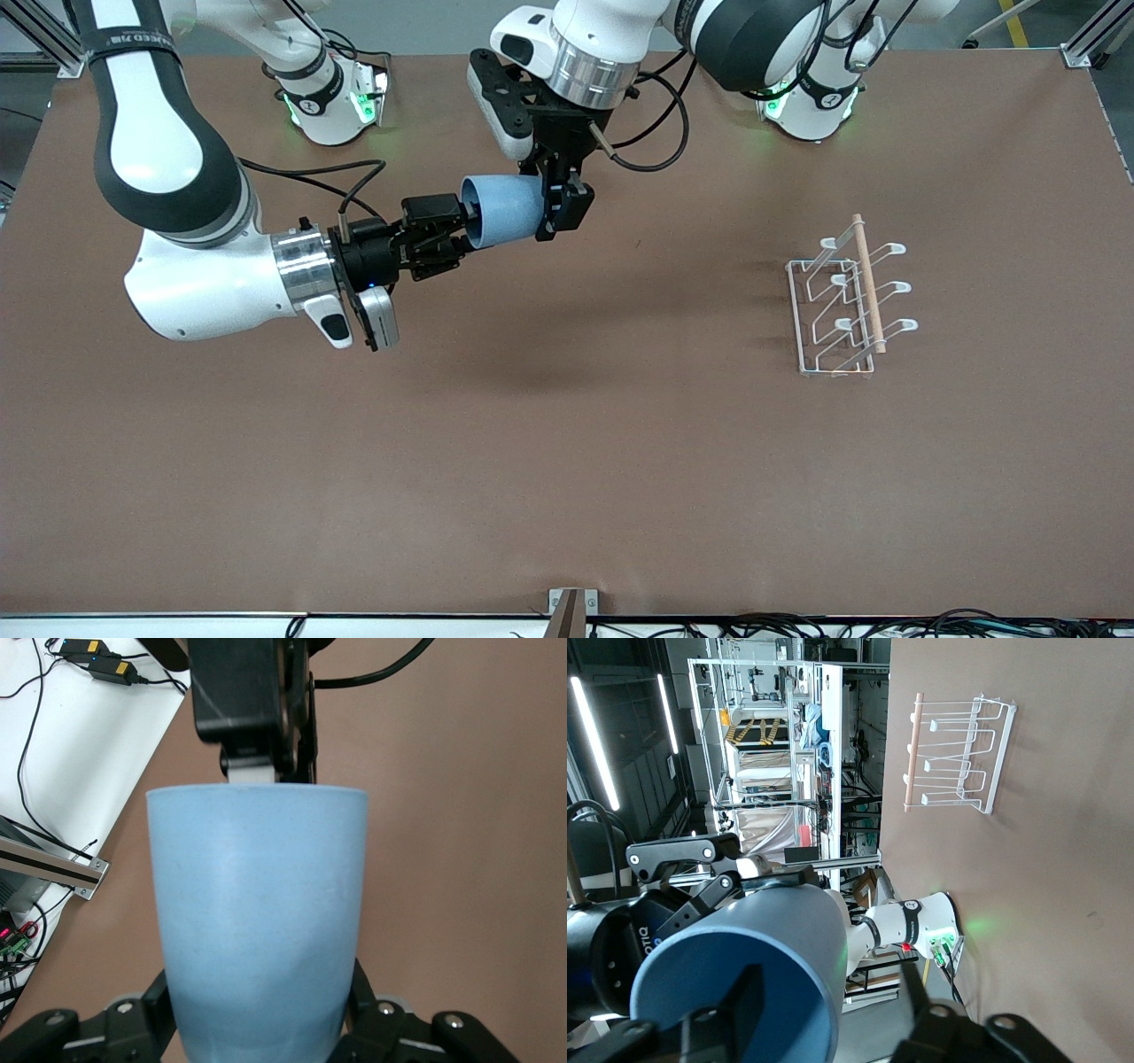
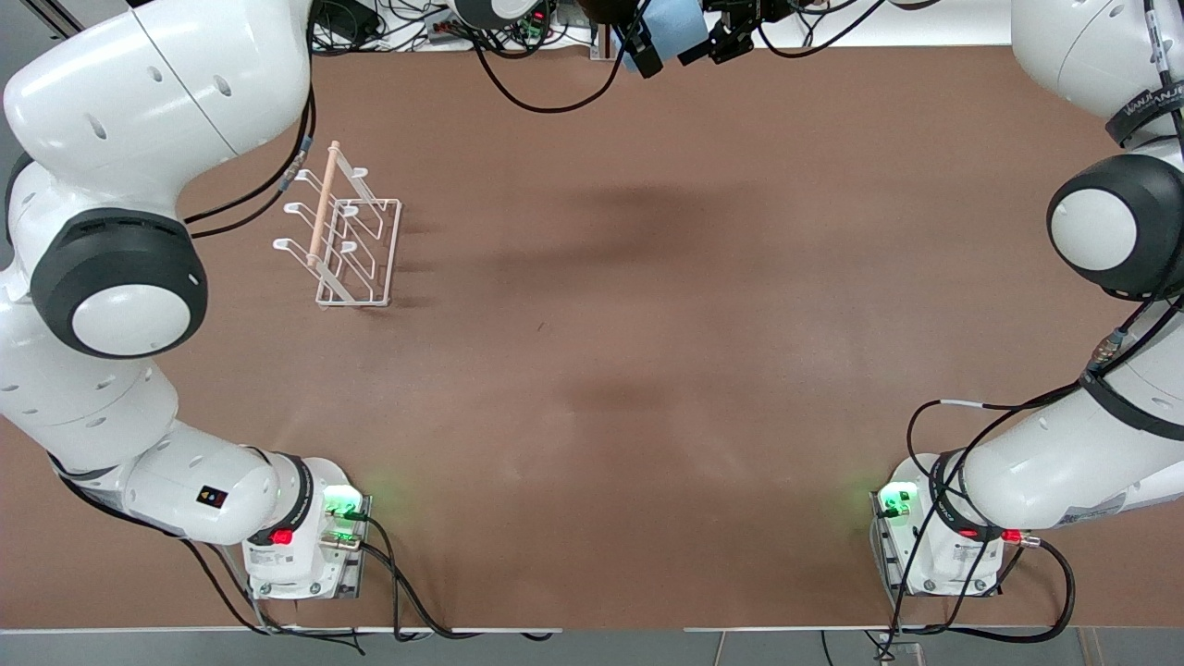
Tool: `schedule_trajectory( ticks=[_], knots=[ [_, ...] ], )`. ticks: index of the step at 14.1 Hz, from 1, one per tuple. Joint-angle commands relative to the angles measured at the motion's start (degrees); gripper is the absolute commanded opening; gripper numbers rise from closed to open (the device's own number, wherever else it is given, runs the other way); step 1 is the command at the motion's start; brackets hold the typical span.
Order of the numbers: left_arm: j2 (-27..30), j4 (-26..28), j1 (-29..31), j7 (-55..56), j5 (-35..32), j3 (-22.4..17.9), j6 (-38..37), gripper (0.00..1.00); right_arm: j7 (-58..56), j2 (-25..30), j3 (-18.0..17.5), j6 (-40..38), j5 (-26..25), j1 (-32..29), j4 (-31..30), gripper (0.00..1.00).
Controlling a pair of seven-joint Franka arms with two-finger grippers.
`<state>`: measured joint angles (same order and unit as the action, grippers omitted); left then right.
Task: Hang cup on cup holder
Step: 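Open the right gripper while the left gripper carries the cup away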
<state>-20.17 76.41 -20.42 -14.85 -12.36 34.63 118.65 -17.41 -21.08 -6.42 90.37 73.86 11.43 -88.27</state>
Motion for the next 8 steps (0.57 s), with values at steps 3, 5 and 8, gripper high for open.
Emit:
schedule_trajectory(
  ticks=[3,5,8],
  knots=[
    [-0.22,-1.0,0.55,-0.45,-2.84,-0.35,-8.67,0.37,-0.52,0.69,-0.17,-0.55,0.76,-0.71,-1.03,1.0],
    [-0.66,-0.65,1.87,-0.97,-5.48,-0.44,-13.06,0.36,-0.43,0.86,0.18,0.07,-1.33,-0.71,-1.03,1.0],
    [-0.83,0.31,4.93,-6.13,-8.02,-0.44,-20.8,0.37,0.09,3.05,1.49,2.62,-13.79,-0.97,-1.29,1.0]
  ],
)
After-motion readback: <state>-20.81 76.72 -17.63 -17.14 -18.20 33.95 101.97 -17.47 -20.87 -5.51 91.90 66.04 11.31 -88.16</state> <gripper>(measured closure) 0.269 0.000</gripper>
